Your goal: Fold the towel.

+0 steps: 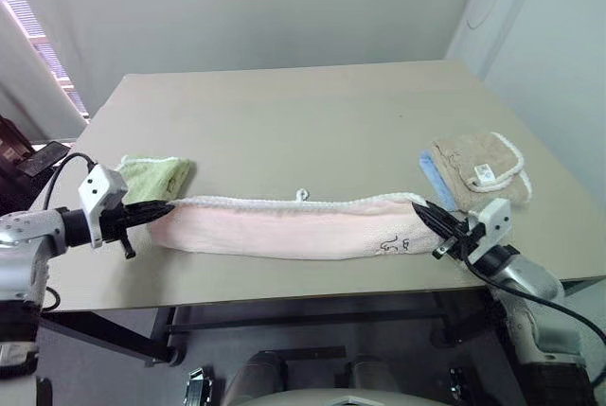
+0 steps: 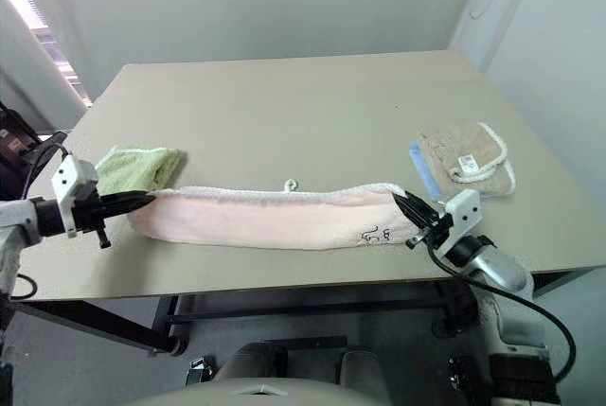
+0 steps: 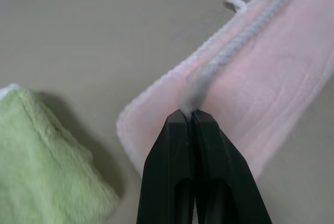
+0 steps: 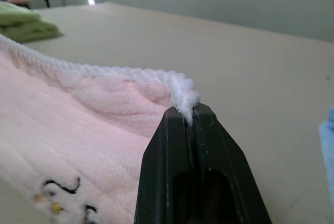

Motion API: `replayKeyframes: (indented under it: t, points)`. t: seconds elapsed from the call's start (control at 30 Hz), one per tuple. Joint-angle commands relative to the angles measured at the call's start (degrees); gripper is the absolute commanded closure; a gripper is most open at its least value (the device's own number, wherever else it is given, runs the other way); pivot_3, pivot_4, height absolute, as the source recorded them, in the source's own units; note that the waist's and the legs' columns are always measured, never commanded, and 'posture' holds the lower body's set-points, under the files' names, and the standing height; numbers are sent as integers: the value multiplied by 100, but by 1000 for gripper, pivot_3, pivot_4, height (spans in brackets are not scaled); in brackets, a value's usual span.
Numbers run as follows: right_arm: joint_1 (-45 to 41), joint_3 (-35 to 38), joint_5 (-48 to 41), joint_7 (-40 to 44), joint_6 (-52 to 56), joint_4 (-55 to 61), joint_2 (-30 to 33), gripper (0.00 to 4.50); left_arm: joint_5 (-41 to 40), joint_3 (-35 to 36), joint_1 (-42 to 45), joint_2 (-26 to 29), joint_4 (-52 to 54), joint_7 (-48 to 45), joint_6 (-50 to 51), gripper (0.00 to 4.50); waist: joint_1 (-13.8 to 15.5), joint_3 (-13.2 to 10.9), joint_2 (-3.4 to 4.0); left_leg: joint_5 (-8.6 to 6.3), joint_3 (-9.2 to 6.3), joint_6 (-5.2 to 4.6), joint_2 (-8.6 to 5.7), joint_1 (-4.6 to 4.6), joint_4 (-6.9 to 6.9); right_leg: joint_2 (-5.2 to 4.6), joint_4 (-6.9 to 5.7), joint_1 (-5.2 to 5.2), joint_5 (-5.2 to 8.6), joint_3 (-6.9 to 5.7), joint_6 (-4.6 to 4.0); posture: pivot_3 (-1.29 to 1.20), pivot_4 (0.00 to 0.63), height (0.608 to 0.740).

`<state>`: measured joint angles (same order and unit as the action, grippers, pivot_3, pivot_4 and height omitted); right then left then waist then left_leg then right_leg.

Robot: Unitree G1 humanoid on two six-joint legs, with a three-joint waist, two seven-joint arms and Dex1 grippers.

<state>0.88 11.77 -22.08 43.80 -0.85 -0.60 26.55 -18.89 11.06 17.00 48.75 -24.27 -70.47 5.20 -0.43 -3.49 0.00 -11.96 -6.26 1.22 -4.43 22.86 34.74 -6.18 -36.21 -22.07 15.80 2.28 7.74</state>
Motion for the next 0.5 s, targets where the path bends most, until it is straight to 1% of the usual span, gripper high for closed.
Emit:
replayKeyframes:
  t: [0.03,0.13,0.17,0.23,0.3,0.4,0.5]
  points:
    - [-399,-21,113,-186,-204,-337,-160,4500,320,-102,754,-306,-930,382,-674,4467,2,0,0,1,0,0,3,-4,1,7,0,2,-7,0,4,0,0,740]
    - [-628,-153,331,-198,-341,-743,-192,4500,594,-298,1241,-589,-1648,571,-897,4467,-6,-1,-5,3,0,4,10,-31,6,24,1,36,-17,2,0,0,0,740]
    - [-702,-165,410,-325,-366,-847,-231,4500,633,-322,1332,-664,-1832,610,-943,4467,-13,-1,-5,3,0,4,9,-48,6,28,3,72,-14,2,-6,0,0,740]
    - [-823,-155,453,-508,-427,-947,-332,4500,721,-367,1439,-766,-2165,677,-1073,4467,-37,0,-5,3,-1,4,15,-56,6,30,3,76,-12,2,-15,0,0,740]
    - [-825,-212,410,-481,-303,-860,-354,4500,829,-452,1417,-806,-2312,631,-1214,4467,-53,0,-5,3,0,4,21,-56,4,33,1,73,-13,6,-17,0,0,740]
    - [-798,-254,388,-471,-242,-796,-371,4500,803,-481,1447,-831,-2424,495,-1163,4467,-32,0,-6,3,-2,4,24,-54,2,36,1,69,-19,6,-8,0,0,740]
    - [-813,-216,326,-618,-73,-696,-448,4500,761,-439,1522,-846,-2538,493,-1010,3824,-26,0,-6,3,-2,4,26,-53,5,36,1,71,-19,6,-9,0,0,740]
